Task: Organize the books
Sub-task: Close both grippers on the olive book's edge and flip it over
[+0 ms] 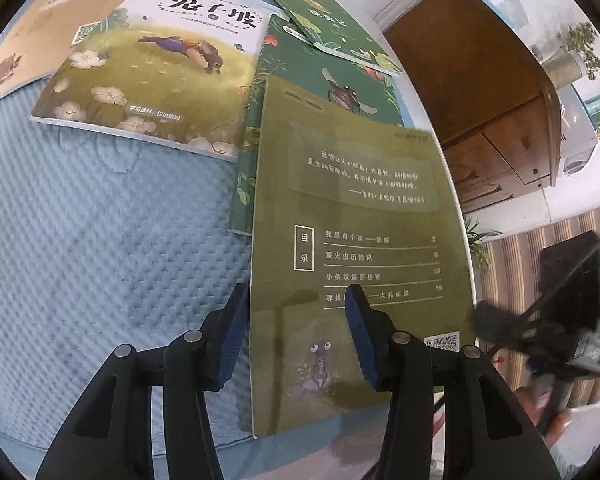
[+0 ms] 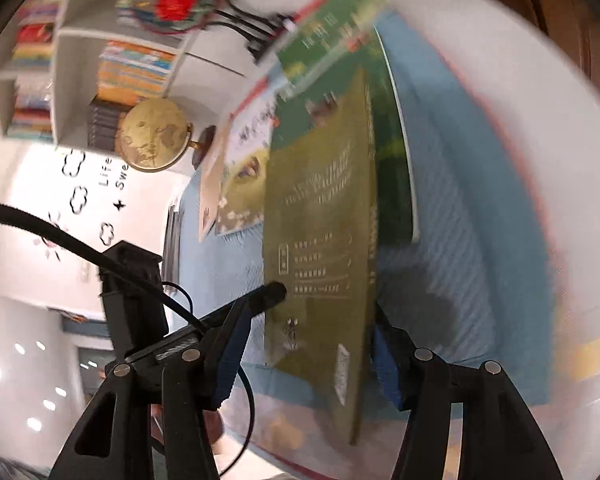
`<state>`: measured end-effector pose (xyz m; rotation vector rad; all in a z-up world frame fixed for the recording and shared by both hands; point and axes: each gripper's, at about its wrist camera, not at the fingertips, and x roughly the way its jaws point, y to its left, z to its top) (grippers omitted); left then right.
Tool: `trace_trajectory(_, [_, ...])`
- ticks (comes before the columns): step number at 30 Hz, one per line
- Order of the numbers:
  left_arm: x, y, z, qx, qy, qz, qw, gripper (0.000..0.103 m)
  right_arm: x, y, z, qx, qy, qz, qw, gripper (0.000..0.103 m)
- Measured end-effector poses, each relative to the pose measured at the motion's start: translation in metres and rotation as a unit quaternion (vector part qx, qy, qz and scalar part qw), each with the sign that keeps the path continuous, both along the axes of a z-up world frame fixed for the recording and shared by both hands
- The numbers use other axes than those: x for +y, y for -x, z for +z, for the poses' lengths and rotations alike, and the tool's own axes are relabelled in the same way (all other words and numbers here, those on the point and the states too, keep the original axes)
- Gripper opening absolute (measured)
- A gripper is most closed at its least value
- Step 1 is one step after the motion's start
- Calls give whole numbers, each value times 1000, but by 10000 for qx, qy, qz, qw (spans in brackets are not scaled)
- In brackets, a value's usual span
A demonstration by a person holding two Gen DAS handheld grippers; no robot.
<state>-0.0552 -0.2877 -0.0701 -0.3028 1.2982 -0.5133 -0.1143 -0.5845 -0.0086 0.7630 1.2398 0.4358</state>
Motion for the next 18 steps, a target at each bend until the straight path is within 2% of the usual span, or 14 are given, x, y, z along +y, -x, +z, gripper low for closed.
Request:
trace_trajectory(2, [1, 3, 4, -56, -117, -76, 9999, 45, 12, 1, 1, -18, 295, 81, 9995, 54])
trace_trajectory(5, [4, 9, 13, -277, -450, -14, 9986, 45, 29, 1, 31, -484, 739, 222, 9958, 51])
trace_trajectory(8, [16, 15, 30, -533, -562, 164, 9969, 45, 47, 0, 65, -1061, 1387, 435, 9837, 51])
trace_trajectory(10, [23, 20, 41, -656, -537, 248, 9961, 45, 69, 2, 79, -1314, 1767, 697, 9730, 51])
trace_trajectory(13, [38, 27, 58, -806, -303, 333, 9957, 45, 94, 7, 93, -1635, 1992, 987, 9612, 51])
trace_trajectory(14, [40, 28, 61, -802, -218, 353, 9959, 45, 109, 8, 100, -1801, 2121, 1121, 9539, 51])
trace_trajectory(18, [70, 36, 67, -807, 51, 810, 9934, 45, 153, 7, 114, -2138, 2159, 1586, 9394, 52])
